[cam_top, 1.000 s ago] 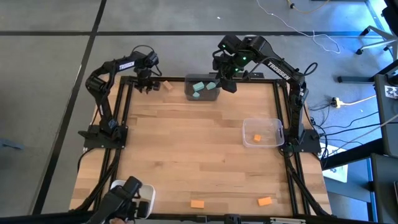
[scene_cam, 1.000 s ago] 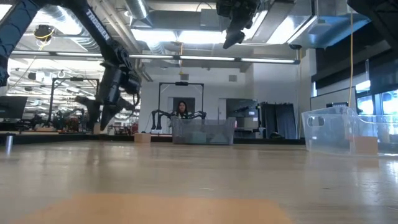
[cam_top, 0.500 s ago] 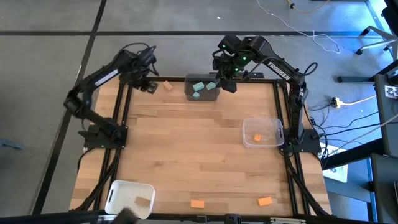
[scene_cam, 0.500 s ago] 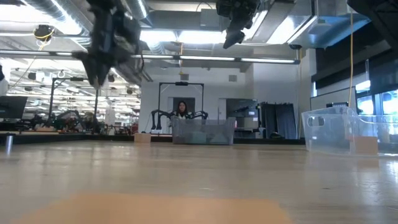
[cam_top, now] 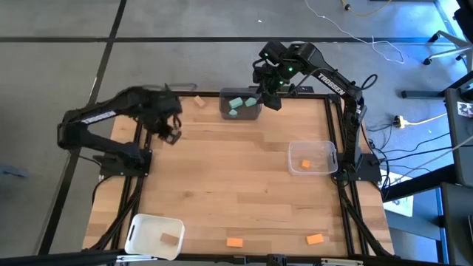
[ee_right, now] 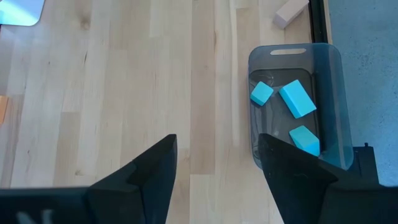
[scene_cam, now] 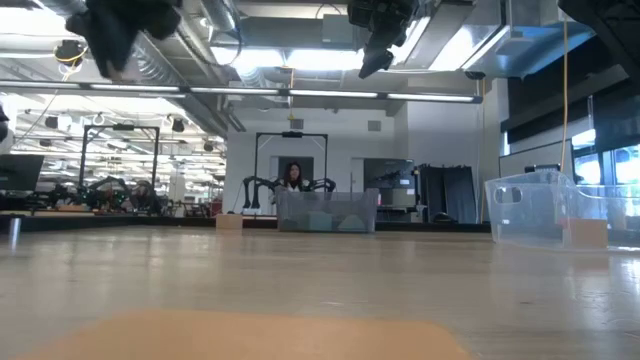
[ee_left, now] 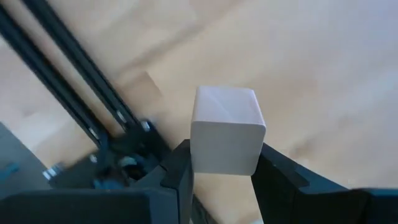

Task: Sort & place blocks by color
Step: Put the left brown block into the white bin

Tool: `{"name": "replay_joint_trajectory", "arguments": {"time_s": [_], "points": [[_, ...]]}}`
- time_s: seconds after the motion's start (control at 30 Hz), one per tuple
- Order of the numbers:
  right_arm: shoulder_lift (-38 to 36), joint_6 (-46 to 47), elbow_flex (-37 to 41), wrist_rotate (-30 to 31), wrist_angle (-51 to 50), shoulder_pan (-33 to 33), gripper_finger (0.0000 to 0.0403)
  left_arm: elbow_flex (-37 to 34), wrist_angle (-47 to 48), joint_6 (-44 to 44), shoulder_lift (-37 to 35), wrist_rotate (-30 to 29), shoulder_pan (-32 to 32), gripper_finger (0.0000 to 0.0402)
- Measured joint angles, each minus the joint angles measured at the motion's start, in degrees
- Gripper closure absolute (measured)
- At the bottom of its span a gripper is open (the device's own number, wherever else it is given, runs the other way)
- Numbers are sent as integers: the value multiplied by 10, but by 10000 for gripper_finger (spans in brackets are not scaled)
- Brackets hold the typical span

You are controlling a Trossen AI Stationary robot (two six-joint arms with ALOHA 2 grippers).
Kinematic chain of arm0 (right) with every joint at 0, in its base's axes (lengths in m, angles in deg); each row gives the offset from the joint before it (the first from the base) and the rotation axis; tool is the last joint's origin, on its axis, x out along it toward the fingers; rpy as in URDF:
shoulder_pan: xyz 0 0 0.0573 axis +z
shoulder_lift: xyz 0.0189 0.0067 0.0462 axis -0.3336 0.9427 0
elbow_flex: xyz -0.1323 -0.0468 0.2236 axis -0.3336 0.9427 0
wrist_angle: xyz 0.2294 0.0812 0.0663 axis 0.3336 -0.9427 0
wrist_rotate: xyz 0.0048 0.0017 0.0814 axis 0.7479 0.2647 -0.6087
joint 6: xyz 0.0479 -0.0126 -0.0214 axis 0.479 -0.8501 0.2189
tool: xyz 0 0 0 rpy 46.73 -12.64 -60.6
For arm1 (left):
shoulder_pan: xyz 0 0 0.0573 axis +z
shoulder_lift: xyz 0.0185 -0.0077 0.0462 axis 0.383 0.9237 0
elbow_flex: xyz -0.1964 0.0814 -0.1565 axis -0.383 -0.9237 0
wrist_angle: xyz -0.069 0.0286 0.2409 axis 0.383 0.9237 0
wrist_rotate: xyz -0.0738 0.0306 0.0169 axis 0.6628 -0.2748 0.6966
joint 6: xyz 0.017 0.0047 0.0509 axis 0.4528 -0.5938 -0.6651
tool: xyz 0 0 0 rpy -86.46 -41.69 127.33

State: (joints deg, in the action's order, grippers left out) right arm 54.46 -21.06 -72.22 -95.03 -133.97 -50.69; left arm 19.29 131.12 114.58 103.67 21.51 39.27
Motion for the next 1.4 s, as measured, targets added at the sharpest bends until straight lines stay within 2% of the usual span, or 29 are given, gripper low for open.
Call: {"name": "replay_joint_trajectory", "arguments": {"time_s": [0.3, 0.53, 0.6, 0.77, 1.0, 1.17, 1.4], "points": [[0, 1, 0, 0, 0, 0, 178, 0, -5, 124, -6, 113, -259, 283], [0, 2, 0, 0, 0, 0, 178, 0, -13, 297, 22, 202, -442, 283], [0, 2, 0, 0, 0, 0, 178, 0, -33, 350, 32, 217, -490, 283], [0, 2, 0, 0, 4, 0, 178, 0, -150, 485, 70, 208, -591, 283], [0, 2, 0, 0, 6, 0, 178, 0, -255, 622, 166, 186, -686, 283], [0, 2, 0, 0, 10, 0, 178, 0, -291, 663, 232, 150, -718, 283], [0, 2, 0, 0, 9, 0, 178, 0, -316, 702, 307, 164, -745, 283]]}}
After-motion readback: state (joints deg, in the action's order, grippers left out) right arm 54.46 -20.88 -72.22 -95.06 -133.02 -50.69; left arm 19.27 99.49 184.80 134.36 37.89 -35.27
